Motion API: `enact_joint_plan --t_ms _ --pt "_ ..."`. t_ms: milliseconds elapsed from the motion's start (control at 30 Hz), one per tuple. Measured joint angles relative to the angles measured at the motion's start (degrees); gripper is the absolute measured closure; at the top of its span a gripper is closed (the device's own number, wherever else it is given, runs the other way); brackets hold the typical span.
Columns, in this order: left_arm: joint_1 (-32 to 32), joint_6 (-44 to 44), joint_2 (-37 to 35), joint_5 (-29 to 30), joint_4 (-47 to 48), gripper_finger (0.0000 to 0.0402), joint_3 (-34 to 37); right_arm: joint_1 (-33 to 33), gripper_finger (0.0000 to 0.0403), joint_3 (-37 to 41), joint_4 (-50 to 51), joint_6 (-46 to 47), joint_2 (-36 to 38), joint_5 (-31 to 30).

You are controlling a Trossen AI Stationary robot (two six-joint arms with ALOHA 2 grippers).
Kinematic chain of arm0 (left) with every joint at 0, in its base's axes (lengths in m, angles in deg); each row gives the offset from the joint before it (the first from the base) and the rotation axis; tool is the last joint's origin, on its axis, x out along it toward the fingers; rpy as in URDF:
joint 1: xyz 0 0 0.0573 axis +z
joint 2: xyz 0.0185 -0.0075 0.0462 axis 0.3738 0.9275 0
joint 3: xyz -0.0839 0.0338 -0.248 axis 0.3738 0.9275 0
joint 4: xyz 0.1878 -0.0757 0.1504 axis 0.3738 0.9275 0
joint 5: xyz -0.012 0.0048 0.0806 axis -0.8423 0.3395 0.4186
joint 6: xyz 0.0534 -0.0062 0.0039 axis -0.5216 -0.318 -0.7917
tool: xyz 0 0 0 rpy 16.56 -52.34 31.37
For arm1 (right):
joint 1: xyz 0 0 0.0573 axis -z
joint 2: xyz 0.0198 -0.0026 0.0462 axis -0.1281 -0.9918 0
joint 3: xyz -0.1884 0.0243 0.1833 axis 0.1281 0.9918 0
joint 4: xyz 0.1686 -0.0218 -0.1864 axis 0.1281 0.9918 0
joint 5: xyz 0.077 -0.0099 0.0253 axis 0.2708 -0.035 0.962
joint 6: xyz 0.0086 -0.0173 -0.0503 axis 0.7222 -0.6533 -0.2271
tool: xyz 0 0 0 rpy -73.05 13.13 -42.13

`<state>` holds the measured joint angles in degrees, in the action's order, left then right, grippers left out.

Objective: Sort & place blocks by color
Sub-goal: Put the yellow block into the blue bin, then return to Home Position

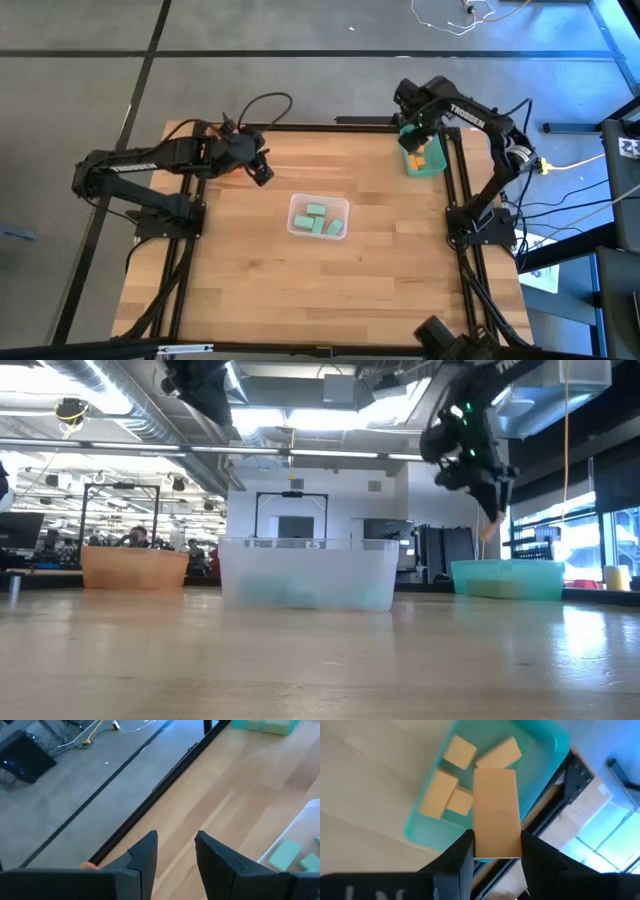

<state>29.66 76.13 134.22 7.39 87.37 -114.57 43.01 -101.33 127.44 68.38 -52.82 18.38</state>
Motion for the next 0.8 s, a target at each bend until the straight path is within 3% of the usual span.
enact_joint_plan --t_ms 233,533,800 --pt "1.44 -1.42 -0.06 -2.17 -1.69 0.0278 0.00 2.64 0.0275 9.56 -10.11 -0.28 0.02 0.57" --pt "1.44 -1.43 -0.06 -2.54 -2.14 0.0278 0.00 5.66 0.0273 16.10 -16.56 -0.45 0.02 0.44" --pt "1.44 -1.43 -0.06 -3.36 -2.14 0.0278 0.00 5.76 0.0146 16.80 -18.09 -0.21 0.02 0.47"
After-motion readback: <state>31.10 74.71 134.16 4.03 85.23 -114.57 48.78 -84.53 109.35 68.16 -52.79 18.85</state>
